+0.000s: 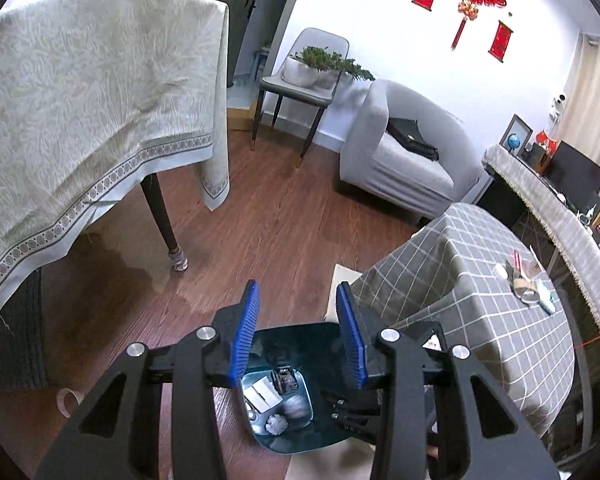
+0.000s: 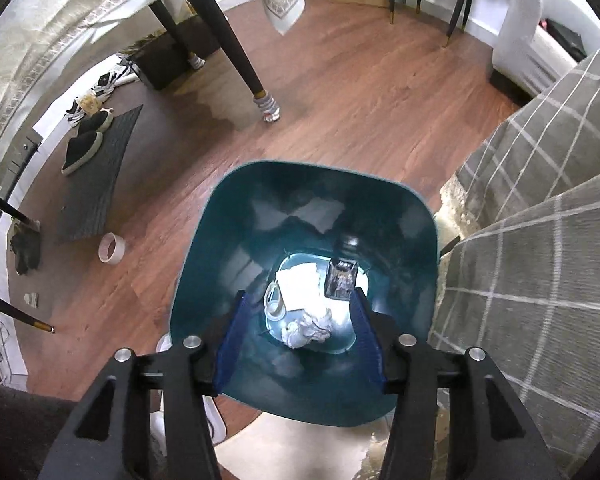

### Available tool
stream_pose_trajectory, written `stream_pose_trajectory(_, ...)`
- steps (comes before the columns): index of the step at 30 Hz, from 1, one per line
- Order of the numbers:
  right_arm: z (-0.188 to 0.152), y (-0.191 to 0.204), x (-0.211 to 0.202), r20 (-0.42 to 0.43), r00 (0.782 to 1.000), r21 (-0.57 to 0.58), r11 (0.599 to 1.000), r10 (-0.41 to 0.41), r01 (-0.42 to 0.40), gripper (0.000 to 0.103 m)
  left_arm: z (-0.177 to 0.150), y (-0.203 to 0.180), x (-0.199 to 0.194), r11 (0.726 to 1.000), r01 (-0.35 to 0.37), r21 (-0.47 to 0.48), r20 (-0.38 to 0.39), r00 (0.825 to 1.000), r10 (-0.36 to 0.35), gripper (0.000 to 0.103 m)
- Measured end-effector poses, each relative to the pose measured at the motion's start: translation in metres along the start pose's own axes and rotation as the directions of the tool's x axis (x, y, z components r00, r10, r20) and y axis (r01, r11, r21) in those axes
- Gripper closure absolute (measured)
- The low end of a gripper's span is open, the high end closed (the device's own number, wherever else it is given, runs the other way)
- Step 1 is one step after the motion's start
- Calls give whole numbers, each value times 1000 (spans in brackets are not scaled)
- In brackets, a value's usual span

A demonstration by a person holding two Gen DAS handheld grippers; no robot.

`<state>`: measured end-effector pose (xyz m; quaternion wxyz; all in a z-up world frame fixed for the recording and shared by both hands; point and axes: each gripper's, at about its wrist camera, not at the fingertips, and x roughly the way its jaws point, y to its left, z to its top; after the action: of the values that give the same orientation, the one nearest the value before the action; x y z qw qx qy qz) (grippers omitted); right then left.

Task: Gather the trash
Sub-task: 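Lower the crumpled foil into the teal bin and open the right tool, then move both open tools back over the table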

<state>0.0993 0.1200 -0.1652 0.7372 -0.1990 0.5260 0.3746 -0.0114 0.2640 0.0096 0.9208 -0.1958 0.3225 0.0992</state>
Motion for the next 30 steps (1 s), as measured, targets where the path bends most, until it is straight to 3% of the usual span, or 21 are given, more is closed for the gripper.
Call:
stream_pose_trajectory(16, 8, -3, -83, 209, 977, -30, 999, 35, -29, 51, 7, -30, 0, 1000, 2, 31, 26, 1000, -2, 62)
stream_pose_trajectory(24, 6, -8, -136, 341, 940, -46, 999, 31, -16, 51, 8, -47, 4, 999, 1, 48, 28, 1000, -3, 61)
stream_pose_trajectory(30, 1, -21, -162, 392, 920, -34, 999, 8, 6, 51, 6, -66, 11, 997, 11, 76, 21, 1000, -13, 59)
